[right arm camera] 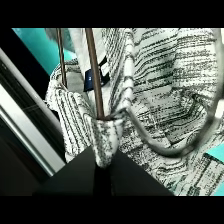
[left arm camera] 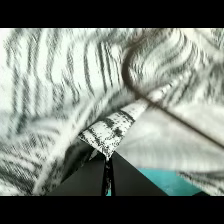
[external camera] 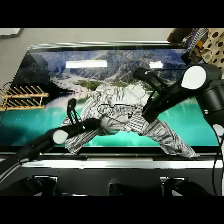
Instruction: Fold the clothes and pants, and hang the long-sleeved shirts on hangers.
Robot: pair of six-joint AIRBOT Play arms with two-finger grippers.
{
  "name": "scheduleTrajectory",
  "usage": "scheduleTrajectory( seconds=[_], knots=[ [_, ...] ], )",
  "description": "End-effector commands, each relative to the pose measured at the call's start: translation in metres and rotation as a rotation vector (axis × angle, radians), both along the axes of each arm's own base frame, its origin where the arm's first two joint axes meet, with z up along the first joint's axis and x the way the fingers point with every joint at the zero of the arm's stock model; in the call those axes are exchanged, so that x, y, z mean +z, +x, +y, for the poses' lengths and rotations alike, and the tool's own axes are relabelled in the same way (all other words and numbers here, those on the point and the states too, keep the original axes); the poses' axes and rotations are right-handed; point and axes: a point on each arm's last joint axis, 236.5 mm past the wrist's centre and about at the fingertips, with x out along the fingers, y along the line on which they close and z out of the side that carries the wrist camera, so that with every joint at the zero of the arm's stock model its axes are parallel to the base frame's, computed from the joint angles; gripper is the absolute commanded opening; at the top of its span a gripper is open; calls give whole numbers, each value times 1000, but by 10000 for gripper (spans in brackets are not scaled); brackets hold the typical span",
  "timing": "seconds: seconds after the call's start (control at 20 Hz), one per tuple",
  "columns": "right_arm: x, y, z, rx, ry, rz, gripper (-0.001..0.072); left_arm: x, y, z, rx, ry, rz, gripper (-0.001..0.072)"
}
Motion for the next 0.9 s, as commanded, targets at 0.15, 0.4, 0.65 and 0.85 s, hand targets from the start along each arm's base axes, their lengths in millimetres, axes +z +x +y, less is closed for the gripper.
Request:
scheduleTrajectory(
  seconds=[0.15,0.4,0.65,0.85],
  knots=[
    [5,-17,-6,-19,-12,47,22,47,47,42,-3,37,-47,19],
    [5,-15,-5,-23,-11,39,22,58,51,47,-43,80,-76,18],
    [2,6,-10,-57,-33,-28,21,70,51,42,-61,72,-83,19],
    [-7,0,-18,-50,-76,22,21,97,63,41,-86,92,-164,19]
  ],
)
